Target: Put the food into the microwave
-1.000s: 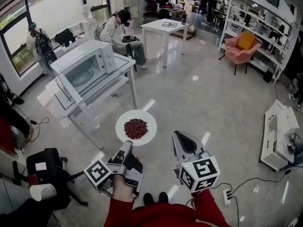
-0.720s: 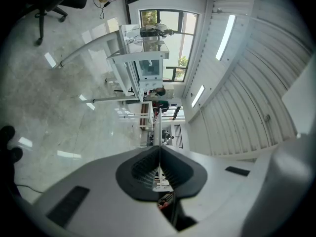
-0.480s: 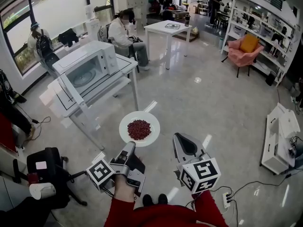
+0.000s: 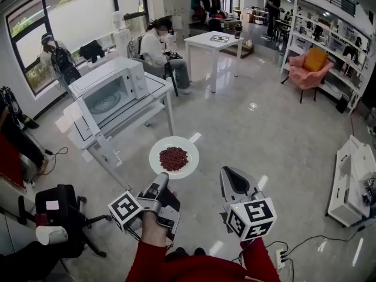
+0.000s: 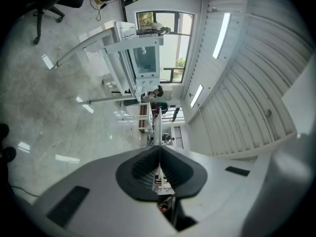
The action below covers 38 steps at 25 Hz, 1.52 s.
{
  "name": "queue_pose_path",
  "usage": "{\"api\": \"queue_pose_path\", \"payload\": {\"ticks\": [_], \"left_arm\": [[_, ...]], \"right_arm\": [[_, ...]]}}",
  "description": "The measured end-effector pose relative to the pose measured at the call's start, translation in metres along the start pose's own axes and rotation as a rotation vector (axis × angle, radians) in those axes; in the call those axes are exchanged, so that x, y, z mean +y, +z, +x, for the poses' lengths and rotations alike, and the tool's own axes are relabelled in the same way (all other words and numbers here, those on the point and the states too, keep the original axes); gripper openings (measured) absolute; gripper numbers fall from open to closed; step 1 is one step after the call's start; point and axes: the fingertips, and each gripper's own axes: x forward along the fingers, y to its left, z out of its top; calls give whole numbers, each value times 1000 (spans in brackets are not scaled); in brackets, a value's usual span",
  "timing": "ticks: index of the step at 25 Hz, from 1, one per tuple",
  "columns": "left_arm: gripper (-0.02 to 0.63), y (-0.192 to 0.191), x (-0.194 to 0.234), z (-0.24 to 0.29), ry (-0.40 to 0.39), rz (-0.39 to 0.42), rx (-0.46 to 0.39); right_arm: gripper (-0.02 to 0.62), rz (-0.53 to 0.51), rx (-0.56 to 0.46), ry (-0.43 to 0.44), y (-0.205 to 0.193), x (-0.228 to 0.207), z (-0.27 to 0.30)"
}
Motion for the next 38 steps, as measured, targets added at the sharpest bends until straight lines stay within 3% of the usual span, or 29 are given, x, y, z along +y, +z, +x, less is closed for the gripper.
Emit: {"api": "queue_pose_path", "payload": {"ticks": [22, 36, 38], "left_arm": [[17, 22, 10, 69, 18, -18, -56], [17, 116, 20, 168, 51, -7, -138], [17, 128, 15, 182, 24, -22, -154]], "right_arm": [[14, 27, 40, 37, -5, -43, 58], [14, -8, 84, 139, 13, -52, 201], [14, -14, 88, 154, 14, -53, 220]]}}
